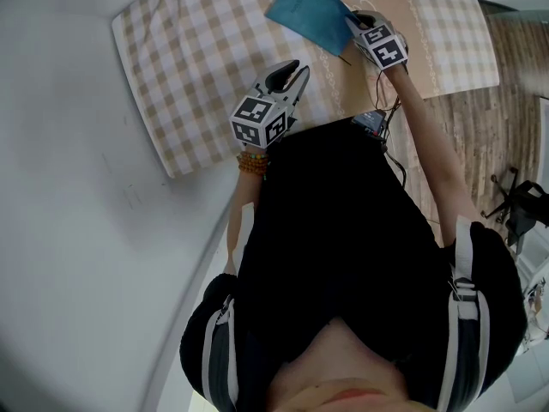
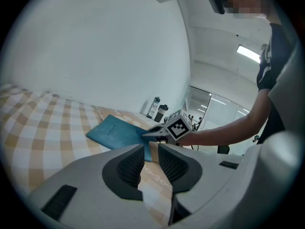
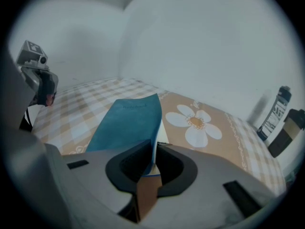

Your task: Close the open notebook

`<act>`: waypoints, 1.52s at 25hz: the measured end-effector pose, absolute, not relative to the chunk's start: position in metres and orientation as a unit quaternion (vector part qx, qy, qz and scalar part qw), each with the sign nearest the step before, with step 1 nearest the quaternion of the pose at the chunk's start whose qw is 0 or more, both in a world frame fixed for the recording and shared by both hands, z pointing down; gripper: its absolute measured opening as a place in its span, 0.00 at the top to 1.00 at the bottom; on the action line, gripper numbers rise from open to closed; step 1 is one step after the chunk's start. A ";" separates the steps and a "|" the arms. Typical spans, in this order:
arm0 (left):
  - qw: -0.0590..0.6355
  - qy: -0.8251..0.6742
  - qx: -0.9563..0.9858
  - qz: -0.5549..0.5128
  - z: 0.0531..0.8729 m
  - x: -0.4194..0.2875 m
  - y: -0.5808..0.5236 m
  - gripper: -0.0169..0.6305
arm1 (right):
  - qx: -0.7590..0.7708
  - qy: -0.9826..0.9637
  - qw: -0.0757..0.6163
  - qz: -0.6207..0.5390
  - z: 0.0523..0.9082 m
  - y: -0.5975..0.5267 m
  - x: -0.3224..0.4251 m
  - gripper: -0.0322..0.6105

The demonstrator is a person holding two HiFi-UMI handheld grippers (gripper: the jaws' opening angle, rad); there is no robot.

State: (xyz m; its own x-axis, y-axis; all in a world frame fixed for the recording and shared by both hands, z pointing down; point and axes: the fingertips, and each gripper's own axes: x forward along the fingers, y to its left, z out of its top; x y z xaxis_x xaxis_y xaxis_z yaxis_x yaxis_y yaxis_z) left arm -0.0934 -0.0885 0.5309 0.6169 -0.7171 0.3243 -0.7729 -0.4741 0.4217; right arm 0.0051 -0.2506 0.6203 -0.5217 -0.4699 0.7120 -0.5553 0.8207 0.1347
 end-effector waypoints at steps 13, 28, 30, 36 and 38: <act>0.272 -0.427 0.861 0.052 0.530 -0.088 -0.083 0.82 | 0.289 -0.865 0.373 0.172 0.624 -0.243 0.010 0.90; 0.266 -0.424 0.864 0.053 0.532 -0.087 -0.080 0.82 | 0.342 -0.829 0.388 0.214 0.626 -0.148 0.008 0.89; 0.266 -0.422 0.865 0.054 0.533 -0.086 -0.078 0.82 | 0.345 -0.826 0.371 0.250 0.626 -0.139 0.008 0.89; 0.266 -0.420 0.866 0.057 0.535 -0.085 -0.073 0.82 | 0.362 -0.807 0.290 0.365 0.623 -0.127 0.010 0.87; 0.264 -0.422 0.865 0.055 0.533 -0.086 -0.070 0.82 | 0.373 -0.807 0.273 0.367 0.619 -0.133 0.019 0.79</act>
State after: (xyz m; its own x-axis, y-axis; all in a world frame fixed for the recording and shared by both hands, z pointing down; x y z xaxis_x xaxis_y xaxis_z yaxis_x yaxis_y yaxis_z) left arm -0.0860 -0.0702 0.5334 0.6379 -0.7011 0.3185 -0.7594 -0.5041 0.4113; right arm 0.0193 -0.1328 0.6195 -0.5719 -0.4024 0.7148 -0.8032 0.4518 -0.3883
